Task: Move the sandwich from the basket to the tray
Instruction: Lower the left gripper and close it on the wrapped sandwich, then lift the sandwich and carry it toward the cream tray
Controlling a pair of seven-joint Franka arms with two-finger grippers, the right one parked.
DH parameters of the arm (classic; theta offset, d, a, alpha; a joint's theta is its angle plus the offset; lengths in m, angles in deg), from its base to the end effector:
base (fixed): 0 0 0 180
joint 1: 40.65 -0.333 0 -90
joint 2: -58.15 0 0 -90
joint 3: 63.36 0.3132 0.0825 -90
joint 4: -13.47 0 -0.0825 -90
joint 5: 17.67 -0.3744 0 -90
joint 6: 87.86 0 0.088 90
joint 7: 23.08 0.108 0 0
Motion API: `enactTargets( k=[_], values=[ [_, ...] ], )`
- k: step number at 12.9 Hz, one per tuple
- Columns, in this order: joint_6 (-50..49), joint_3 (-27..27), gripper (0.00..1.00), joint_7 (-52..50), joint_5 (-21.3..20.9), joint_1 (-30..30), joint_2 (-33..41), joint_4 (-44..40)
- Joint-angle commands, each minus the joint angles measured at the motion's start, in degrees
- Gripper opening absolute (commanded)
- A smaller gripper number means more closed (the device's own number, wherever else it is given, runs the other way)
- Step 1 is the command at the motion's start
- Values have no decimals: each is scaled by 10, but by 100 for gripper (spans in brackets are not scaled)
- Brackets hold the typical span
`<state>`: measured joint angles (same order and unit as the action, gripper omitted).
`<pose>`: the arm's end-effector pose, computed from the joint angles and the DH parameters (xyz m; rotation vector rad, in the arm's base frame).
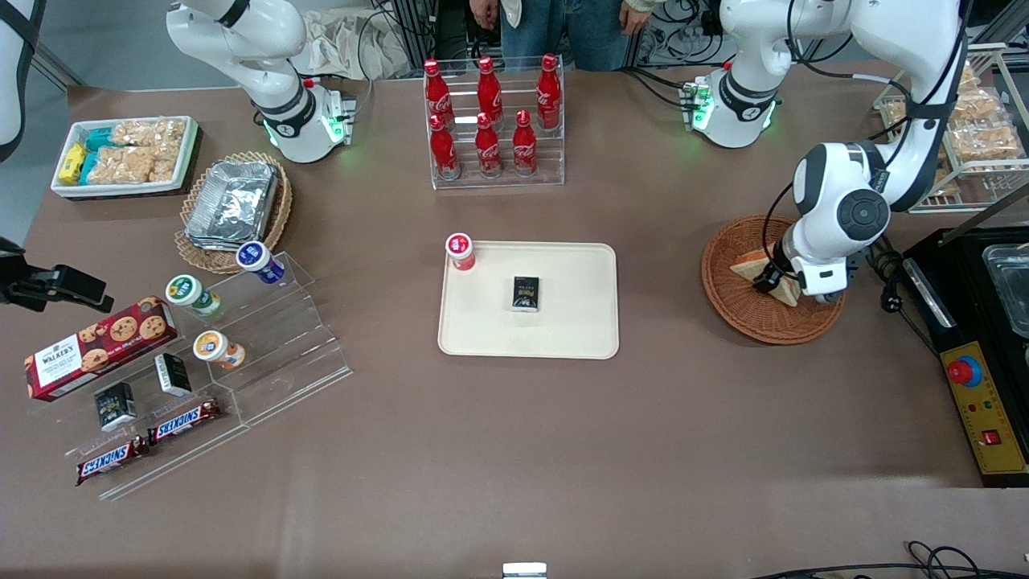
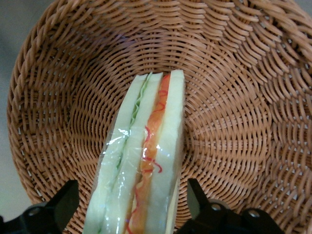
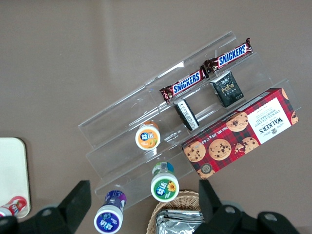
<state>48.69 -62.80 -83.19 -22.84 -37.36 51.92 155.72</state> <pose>0.4454 -0.0202 0.2355 -2.6614 -1.3344 0.2217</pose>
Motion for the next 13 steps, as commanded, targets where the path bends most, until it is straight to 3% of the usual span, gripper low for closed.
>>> enactTargets(
  k=[1,2,3,8,11,13],
  values=[
    [8,-5,42,-13,-12,-6,-2,0],
    [7,-5,17,-13,-12,-6,-1,0],
    [2,-5,0,-12,-12,-7,7,-2],
    [-153,-16,0,45,-12,2,139,-39],
    [-301,-28,0,108,2,10,156,-164],
    [-353,-29,0,171,55,29,156,-234]
  ],
)
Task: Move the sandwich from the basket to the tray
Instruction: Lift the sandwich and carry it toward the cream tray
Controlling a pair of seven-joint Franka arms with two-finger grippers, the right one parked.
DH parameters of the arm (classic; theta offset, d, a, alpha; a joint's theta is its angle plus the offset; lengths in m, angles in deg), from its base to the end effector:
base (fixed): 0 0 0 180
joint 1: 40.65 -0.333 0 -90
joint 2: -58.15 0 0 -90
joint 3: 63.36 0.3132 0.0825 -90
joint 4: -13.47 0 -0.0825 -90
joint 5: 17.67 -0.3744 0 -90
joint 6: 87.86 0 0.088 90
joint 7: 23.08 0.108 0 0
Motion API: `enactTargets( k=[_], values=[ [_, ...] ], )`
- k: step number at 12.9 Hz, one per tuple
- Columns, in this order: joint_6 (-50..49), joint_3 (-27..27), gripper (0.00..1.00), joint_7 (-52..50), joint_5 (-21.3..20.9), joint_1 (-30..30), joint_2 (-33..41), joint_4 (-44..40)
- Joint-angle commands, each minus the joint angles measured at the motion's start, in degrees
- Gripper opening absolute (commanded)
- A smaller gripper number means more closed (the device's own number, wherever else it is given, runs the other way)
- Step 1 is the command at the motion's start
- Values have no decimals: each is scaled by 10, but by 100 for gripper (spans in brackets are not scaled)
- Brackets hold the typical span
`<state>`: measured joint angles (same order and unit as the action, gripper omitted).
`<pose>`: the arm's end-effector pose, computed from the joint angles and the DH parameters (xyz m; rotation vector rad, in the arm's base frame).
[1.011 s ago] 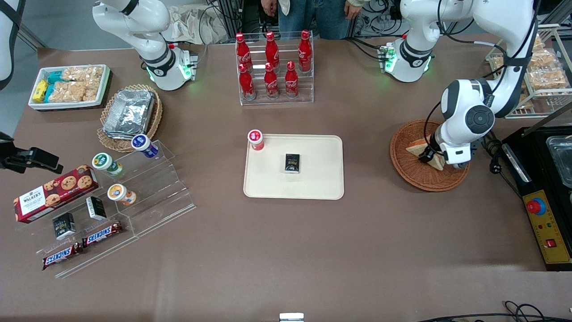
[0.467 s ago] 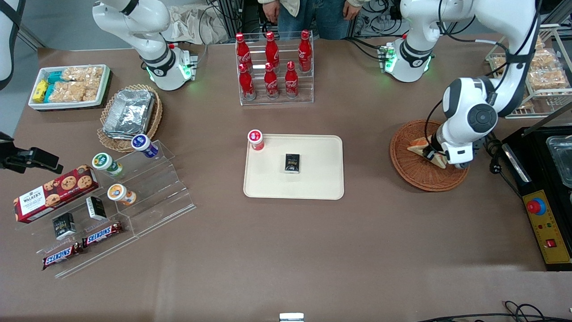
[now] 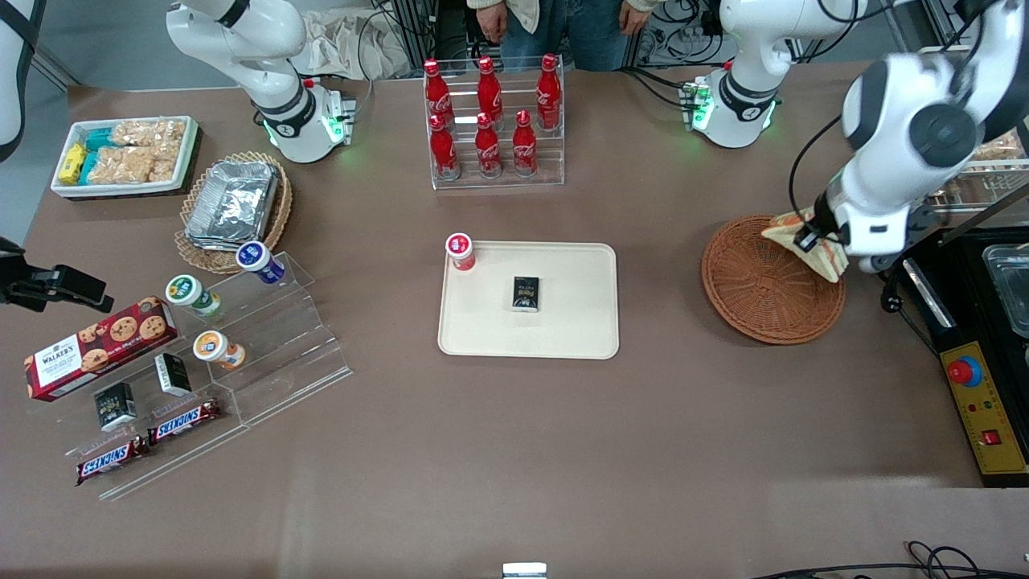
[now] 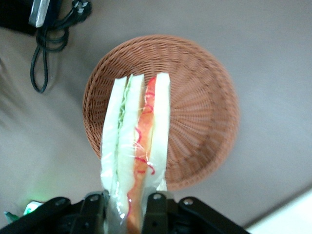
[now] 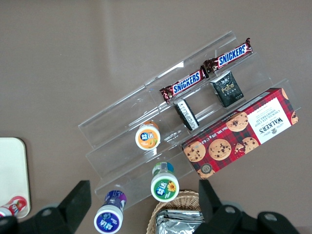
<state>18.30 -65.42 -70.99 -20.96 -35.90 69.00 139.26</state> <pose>0.4641 -0.0514 0.4530 -2.8312 -1.0307 0.1637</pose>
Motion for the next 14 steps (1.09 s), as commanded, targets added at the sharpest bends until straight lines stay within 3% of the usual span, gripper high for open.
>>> enactTargets(
  k=[1,3,7,9,14],
  values=[
    [-60,-7,0,82,51,16,-14,-85],
    [-61,-28,0,146,57,60,-14,-91],
    [-25,-37,0,144,89,158,-69,-123],
    [16,-38,0,192,94,172,-91,-119],
    [122,-47,0,186,97,227,-181,-99]
  ],
)
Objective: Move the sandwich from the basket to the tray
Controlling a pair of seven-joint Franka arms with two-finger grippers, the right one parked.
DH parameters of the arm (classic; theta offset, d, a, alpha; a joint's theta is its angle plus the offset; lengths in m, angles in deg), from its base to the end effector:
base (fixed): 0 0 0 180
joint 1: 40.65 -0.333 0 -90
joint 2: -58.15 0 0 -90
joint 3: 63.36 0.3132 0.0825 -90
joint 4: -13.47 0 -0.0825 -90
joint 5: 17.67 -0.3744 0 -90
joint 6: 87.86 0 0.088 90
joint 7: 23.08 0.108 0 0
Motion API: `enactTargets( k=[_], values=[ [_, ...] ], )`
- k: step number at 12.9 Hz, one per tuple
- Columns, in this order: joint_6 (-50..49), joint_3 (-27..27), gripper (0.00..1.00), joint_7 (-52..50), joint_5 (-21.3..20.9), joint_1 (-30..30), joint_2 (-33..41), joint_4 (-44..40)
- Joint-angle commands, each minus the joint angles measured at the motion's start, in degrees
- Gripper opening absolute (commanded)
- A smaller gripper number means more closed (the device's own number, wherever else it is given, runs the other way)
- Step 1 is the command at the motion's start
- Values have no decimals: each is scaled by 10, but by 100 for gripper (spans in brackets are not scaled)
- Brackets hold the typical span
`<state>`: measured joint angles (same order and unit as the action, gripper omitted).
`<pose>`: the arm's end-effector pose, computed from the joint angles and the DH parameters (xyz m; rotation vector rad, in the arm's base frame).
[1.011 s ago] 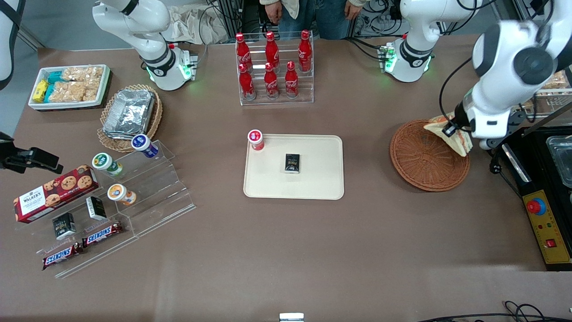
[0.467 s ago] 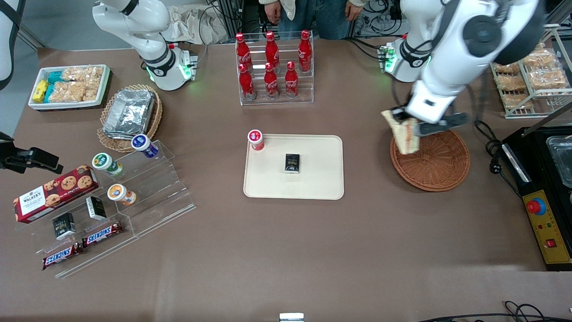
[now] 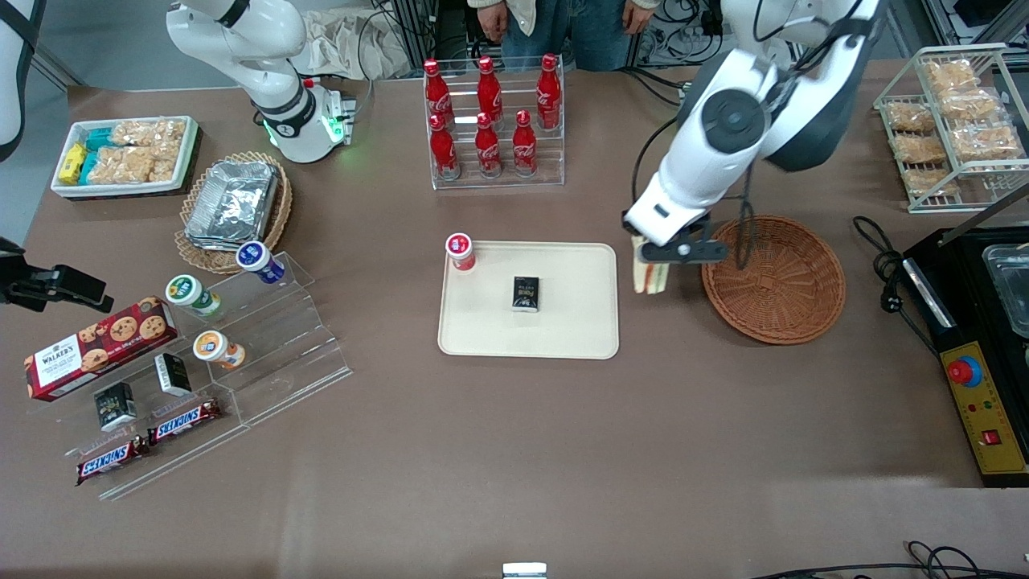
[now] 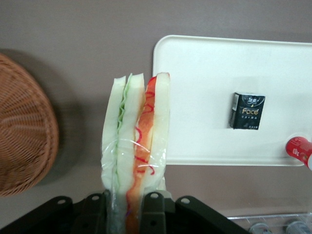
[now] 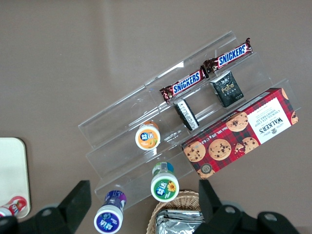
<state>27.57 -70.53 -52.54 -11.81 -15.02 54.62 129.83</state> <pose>0.4567 -0.3007 0.4115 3.0922 -0.0167 -0.1813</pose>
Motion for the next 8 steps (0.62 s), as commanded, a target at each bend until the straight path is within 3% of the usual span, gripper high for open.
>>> enactTargets(
  k=[1,3,5,8],
  values=[
    [54,4,0,-18,3,28,-63,-5],
    [136,5,0,-22,-32,44,-110,11],
    [229,4,0,-31,-38,51,-145,40],
    [246,6,0,-36,-43,65,-174,40]
  ],
)
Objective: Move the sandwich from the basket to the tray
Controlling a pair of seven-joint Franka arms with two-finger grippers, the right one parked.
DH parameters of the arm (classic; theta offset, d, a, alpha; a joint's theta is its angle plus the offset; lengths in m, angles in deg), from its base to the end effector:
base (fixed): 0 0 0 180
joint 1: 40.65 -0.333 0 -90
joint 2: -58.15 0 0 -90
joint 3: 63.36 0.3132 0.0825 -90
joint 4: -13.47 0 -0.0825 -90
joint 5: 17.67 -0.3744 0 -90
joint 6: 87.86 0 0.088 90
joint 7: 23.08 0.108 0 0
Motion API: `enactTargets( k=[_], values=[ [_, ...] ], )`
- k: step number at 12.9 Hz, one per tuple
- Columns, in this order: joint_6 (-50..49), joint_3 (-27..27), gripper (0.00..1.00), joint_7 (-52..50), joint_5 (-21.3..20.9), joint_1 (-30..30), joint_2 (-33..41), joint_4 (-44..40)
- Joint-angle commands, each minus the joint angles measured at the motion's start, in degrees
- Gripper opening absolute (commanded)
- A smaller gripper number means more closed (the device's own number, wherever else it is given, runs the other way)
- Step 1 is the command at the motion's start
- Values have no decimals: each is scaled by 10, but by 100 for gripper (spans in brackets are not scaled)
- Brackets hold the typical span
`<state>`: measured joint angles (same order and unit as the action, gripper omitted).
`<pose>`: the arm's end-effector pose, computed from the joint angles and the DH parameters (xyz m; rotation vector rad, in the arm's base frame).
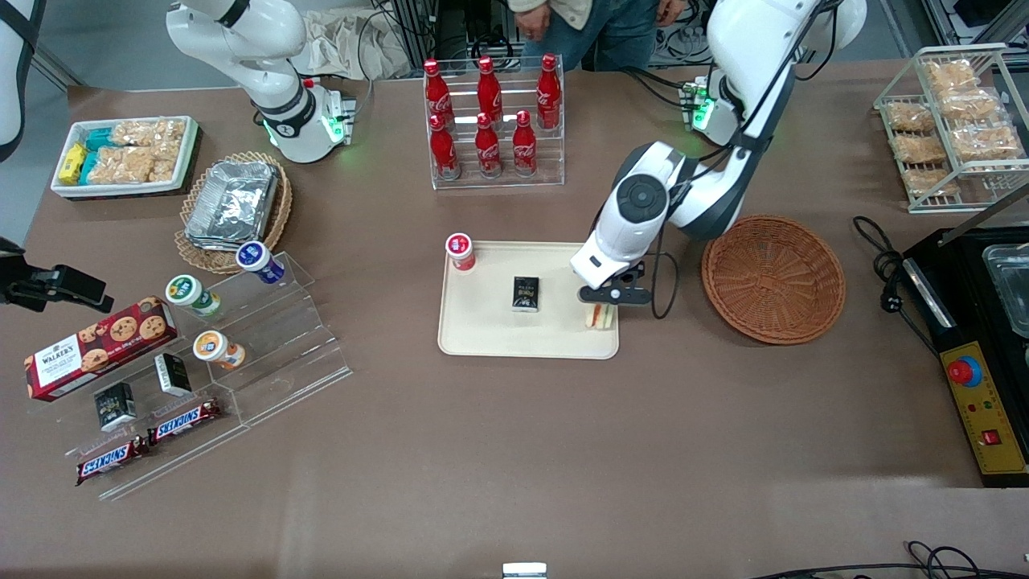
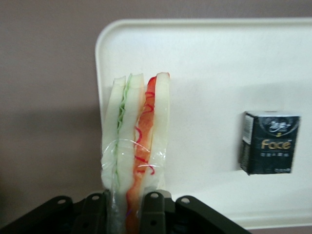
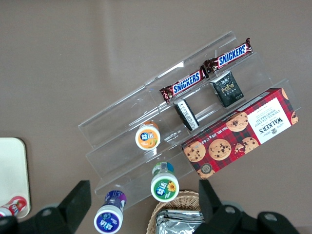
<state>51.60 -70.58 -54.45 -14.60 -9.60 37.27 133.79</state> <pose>0.4499 -0.3541 0.2471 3.0890 -0.1107 -0.1059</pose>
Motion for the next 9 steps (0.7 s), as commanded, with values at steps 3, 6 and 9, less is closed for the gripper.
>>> enactTargets(
  k=[3,6,9],
  values=[
    [6,6,0,-15,-27,11,-16,1],
    [3,6,100,-16,-37,8,-21,-3],
    [-1,6,100,-12,-37,8,-17,-7]
  ],
)
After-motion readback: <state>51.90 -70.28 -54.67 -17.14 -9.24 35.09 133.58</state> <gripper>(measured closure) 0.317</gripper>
